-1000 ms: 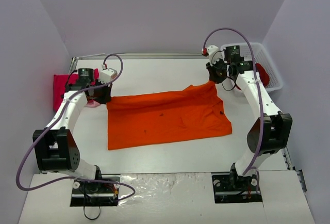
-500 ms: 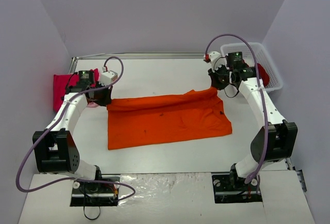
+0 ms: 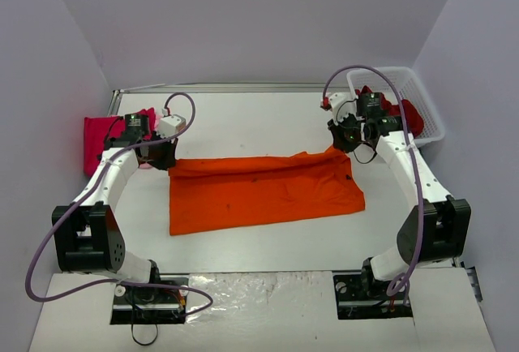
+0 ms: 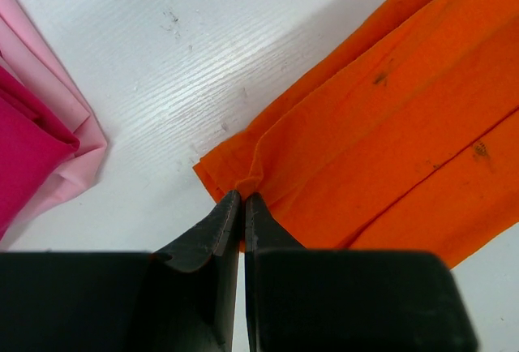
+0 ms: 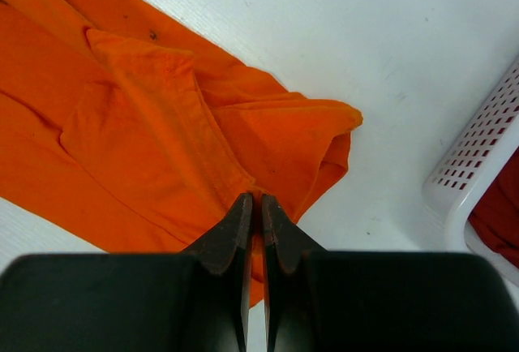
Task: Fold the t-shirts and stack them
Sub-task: Fold the other side of the tshirt into a rectangle
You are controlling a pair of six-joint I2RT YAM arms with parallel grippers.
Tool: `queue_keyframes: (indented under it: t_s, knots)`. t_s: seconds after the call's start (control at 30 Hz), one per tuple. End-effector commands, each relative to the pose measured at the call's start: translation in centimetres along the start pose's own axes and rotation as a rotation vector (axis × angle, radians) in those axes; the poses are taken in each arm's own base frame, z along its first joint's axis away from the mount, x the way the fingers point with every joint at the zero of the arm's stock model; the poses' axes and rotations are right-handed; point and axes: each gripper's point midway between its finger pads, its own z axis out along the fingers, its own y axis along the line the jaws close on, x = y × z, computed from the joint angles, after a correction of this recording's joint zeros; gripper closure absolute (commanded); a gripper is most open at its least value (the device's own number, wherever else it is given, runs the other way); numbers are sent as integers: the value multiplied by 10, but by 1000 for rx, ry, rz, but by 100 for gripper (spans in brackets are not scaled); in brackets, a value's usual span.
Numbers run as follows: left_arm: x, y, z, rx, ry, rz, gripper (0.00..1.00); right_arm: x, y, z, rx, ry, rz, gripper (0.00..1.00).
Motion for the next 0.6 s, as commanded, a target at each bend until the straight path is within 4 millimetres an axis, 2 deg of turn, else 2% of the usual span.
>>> queue_keyframes:
  t_s: [0.0,0.33,0.57]
  knots:
    - [-12,0,-11,-7,-57,39,98,4,7,-12,-9,-10,-12,100]
    - [2,-11,-6,40,-34,67,97,40,29,2,-85,53,24,100]
    - [11,-22,-3,89,-38,91,98,59,37,9,-107,95,39,100]
